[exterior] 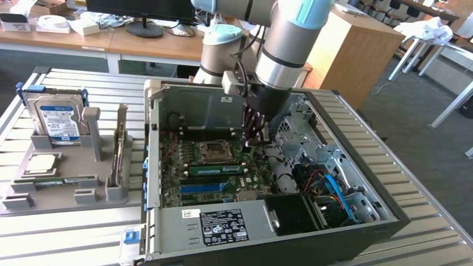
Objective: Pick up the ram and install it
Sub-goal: 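Insert the ram into the slot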
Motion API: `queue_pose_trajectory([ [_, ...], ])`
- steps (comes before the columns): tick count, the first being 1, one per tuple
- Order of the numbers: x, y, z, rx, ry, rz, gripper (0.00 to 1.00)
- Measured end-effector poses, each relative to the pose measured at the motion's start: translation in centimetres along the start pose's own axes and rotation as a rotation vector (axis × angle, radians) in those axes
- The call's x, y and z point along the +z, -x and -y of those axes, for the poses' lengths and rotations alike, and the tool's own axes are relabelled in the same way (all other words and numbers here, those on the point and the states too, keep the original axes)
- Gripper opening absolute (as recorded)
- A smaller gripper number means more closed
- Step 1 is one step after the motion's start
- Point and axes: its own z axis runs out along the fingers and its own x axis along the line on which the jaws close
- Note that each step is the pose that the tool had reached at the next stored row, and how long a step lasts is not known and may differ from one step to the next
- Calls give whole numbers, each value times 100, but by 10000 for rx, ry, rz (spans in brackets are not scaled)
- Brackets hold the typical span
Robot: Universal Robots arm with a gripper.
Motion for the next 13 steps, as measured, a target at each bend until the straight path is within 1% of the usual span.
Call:
queue_pose_trajectory([
  [7, 128, 2, 8, 0, 34, -6, 10],
  [10, 182, 3, 11, -1, 59, -9, 10],
  [11, 199, 3, 12, 0, 70, -16, 10],
  [13, 210, 3, 13, -2, 129, -30, 10],
])
